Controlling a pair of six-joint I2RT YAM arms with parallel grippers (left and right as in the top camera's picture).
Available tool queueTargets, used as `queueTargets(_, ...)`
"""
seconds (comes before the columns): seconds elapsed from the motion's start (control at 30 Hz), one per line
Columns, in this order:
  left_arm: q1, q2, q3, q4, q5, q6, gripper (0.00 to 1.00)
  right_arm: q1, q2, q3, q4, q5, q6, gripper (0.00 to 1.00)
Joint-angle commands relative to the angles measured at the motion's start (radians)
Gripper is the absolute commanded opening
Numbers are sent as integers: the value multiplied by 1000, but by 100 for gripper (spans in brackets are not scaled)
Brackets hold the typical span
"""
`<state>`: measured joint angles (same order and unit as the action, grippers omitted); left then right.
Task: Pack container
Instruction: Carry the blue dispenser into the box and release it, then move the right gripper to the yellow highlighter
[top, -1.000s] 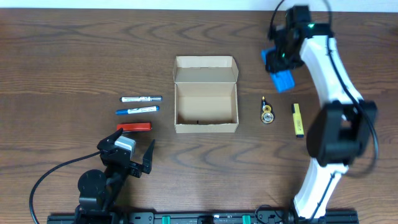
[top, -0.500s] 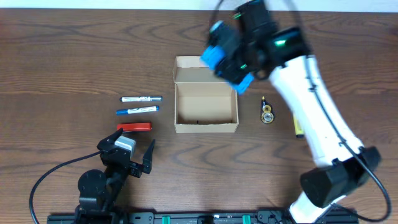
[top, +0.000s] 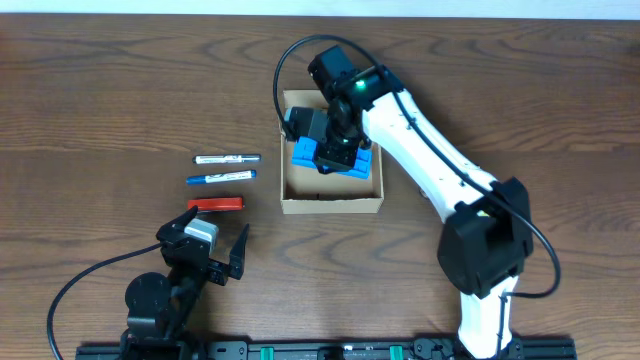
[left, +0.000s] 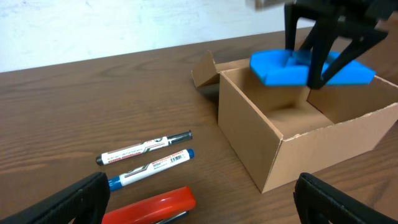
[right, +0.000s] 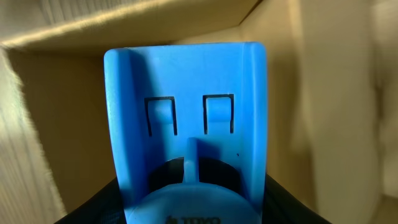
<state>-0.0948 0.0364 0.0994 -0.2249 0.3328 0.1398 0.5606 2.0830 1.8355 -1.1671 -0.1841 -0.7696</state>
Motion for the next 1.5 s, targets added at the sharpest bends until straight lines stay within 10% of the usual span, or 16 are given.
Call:
queueTargets(0.0, 5, -8, -26, -3, -3, 21, 96, 0, 11, 0, -9, -17, -79, 38)
queueTargets(0.63, 5, -8, -26, -3, -3, 21, 95, 2, 14, -19, -60, -131, -171, 44)
queueTargets(0.9, 5, -8, -26, -3, -3, 21, 95, 4, 11, -29, -60, -131, -169, 73)
queueTargets(1.47, 5, -8, -26, -3, -3, 21, 95, 1, -208, 161, -138, -97, 100, 79)
